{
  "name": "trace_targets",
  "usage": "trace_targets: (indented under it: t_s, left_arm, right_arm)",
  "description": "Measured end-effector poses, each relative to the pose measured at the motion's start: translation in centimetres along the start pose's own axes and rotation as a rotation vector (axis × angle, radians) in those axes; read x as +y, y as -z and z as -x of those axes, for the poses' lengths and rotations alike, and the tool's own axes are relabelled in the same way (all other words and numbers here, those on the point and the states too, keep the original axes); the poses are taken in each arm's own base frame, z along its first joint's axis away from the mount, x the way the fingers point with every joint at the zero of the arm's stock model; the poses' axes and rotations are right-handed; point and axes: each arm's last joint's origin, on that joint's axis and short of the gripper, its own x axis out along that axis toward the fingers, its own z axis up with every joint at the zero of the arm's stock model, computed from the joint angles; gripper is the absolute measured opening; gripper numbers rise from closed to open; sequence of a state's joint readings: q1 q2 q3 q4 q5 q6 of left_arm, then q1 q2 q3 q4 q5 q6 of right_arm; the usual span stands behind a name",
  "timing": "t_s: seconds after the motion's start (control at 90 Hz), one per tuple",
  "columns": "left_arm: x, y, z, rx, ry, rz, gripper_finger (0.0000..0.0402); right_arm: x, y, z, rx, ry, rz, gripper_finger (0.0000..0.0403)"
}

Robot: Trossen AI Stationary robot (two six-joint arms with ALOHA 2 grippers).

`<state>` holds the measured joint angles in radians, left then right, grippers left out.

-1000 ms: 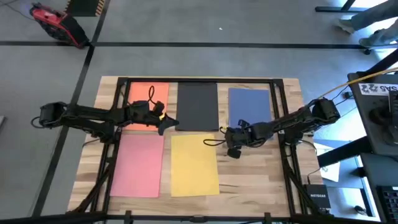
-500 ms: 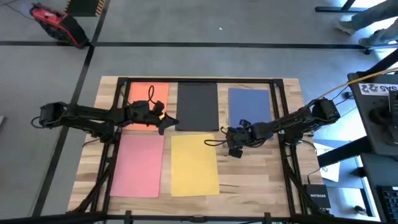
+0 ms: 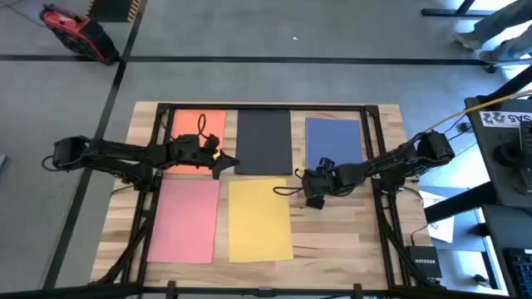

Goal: Organize paper
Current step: Move the blue color paper to the bottom right of the table

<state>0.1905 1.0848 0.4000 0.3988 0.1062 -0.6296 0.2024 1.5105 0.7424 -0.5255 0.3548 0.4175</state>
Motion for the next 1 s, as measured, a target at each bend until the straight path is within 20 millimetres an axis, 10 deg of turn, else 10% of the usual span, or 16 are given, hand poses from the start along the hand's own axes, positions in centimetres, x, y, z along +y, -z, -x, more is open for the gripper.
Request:
trace_targets:
  t_s: [0.522, 1.0]
  left_arm:
    - [0.4, 0.5, 0.0, 0.051, -0.048, -0.032, 0.0000]
    - [0.5, 0.6, 0.0, 0.056, -0.053, -0.022, 0.0000]
  right_arm:
    - [-0.3, 2.1, -1.9, -0.027, -0.015, -0.014, 0.0192]
    - [-0.3, 2.3, -2.1, -0.036, -0.023, -0.029, 0.0006]
